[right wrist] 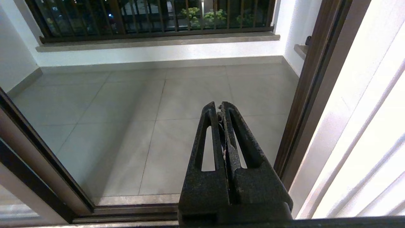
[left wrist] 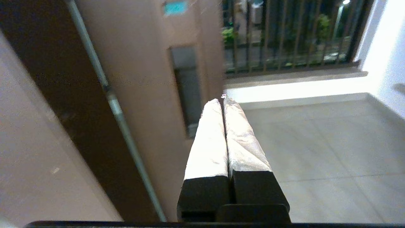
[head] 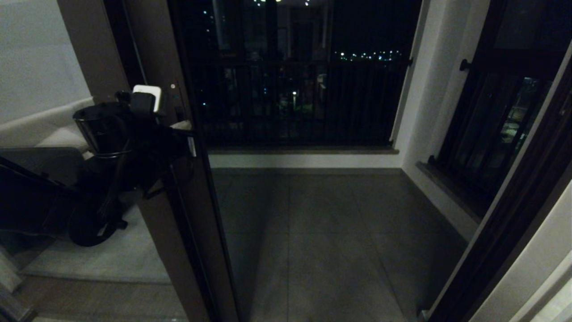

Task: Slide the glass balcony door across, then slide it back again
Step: Open the slid door

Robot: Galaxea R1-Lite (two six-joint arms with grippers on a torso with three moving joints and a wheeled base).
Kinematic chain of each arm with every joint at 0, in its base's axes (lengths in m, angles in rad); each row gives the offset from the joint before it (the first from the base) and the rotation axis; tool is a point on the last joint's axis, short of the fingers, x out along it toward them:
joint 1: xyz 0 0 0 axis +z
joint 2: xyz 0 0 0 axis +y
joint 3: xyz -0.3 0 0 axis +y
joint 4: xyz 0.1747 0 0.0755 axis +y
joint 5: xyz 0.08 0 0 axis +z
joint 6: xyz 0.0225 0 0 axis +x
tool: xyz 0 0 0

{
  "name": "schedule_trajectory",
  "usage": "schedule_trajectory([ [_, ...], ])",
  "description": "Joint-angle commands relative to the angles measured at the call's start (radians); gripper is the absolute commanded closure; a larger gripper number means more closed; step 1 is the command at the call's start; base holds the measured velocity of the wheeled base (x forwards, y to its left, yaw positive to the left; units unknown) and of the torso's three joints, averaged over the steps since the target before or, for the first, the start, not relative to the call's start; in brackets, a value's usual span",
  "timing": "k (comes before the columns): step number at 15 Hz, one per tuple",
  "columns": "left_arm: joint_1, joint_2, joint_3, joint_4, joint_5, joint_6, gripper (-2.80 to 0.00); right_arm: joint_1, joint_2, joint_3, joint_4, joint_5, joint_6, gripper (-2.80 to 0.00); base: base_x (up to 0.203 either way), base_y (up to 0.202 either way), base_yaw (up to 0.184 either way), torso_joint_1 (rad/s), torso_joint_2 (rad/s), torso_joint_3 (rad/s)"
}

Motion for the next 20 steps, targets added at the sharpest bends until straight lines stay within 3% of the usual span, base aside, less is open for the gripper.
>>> schedule_trajectory([
  [1, 0.001, 0.033, -0.031, -0.006, 0.004, 0.001, 0.00, 0.000, 0.002, 0.000, 0.000, 0.000, 0.000, 0.00, 0.000, 0.000, 0.000, 0.000, 0.00, 0.000],
  [10, 0.013, 0.168, -0.159, -0.007, 0.012, -0.009, 0.00, 0.000, 0.002, 0.000, 0.000, 0.000, 0.000, 0.00, 0.000, 0.000, 0.000, 0.000, 0.00, 0.000],
  [20, 0.067, 0.148, -0.151, -0.007, 0.010, -0.008, 0.00, 0.000, 0.002, 0.000, 0.000, 0.000, 0.000, 0.00, 0.000, 0.000, 0.000, 0.000, 0.00, 0.000],
])
